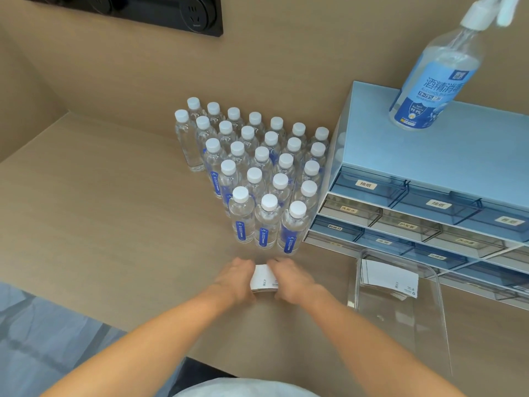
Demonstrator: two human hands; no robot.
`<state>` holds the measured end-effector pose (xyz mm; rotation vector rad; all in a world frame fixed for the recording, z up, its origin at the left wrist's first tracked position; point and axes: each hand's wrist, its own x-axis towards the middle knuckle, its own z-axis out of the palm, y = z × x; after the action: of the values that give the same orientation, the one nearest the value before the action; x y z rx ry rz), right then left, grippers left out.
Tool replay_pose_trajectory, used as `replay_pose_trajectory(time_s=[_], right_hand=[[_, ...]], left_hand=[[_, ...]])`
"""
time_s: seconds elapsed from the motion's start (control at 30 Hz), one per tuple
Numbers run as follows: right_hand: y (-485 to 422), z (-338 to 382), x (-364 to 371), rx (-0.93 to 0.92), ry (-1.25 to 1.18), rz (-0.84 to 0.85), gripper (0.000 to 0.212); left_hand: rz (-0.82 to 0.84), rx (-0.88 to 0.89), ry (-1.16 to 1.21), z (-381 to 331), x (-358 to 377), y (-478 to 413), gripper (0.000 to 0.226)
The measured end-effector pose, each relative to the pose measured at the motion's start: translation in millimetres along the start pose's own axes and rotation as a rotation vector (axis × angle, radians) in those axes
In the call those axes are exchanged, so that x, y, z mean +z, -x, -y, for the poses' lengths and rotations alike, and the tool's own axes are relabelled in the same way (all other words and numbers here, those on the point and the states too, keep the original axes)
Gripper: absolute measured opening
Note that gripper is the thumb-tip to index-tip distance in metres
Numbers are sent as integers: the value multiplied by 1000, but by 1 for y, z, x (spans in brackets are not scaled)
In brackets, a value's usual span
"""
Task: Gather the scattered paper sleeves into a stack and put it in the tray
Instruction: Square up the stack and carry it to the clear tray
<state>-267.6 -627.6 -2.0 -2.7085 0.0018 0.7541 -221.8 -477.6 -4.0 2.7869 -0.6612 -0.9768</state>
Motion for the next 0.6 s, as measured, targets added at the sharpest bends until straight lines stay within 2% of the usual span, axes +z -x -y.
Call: replay_pose_trajectory(time_s=[0.13, 0.27, 0.47, 0.6], right_hand=[[-2, -2, 2, 7, 22, -56, 49], [-1, -2, 2, 18, 34, -36, 59], [4, -2, 10, 23, 42, -107, 40], [9, -1, 20, 49, 18, -147, 38]], left_hand=[[-55, -13, -49, 2, 5, -4, 55], [-59, 12, -132, -1, 9, -7, 61], [-88, 94, -136, 3, 5, -6, 43], [-91, 112, -122, 4, 7, -2, 39]])
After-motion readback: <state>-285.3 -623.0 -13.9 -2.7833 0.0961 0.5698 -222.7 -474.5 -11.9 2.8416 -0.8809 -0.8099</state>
